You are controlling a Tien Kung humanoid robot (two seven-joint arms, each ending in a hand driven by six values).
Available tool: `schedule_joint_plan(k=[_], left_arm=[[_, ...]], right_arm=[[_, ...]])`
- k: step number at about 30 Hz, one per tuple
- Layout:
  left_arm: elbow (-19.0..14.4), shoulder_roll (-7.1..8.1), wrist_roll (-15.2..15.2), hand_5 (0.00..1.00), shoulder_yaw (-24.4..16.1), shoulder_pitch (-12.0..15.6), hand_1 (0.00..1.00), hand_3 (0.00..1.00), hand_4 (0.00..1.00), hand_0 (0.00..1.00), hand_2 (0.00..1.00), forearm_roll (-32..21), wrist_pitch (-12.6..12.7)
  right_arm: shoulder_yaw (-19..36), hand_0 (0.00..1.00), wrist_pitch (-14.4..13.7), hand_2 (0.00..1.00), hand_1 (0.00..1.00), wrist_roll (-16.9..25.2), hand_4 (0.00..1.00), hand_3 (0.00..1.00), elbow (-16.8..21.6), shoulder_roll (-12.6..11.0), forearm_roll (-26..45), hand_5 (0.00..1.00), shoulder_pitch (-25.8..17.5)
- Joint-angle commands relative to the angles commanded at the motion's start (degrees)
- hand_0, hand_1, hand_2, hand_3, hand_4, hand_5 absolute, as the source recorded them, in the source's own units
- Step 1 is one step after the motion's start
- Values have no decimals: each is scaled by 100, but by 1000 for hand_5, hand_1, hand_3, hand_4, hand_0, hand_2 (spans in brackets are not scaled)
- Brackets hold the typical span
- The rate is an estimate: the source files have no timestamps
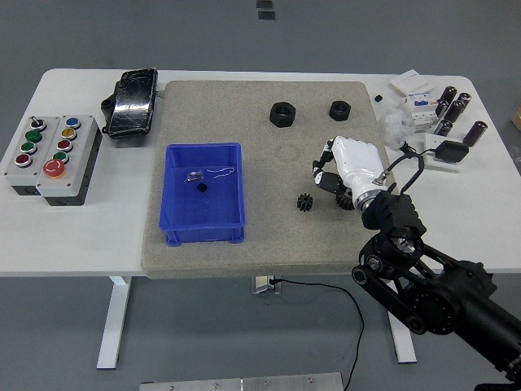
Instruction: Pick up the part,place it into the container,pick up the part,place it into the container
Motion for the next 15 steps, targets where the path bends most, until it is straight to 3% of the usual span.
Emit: schedule_joint_plan(k=[3,4,9,10,14,15], left_arm=[[0,2,-3,347,1,-3,631,602,704,666,550,-1,-2],[0,3,-1,347,-2,-1,632,602,705,666,550,2,-2],[0,-3,22,347,-29,36,632,602,705,666,550,32,-3],[0,-5,24,349,-32,40,632,603,705,666,550,35,-3],[0,-3,21,349,-37,38,632,603,705,666,550,36,-2],[0,-1,18,352,-36,34,632,603,706,666,551,34,-1]], right_arm=[[16,406,-7,473,524,-29,187,381,48,20,-59,2,36],[30,408,-7,644,611,-40,448,634,70,14,-73,81,33],[162,408,73,644,611,-243,448,634,179,-68,-226,81,-53],[182,392,111,891,720,-291,869,901,196,-85,-254,346,-73],[204,392,409,891,720,-530,869,901,291,-175,-317,346,-169],[192,379,489,896,717,-589,912,916,309,-198,-308,404,-192]])
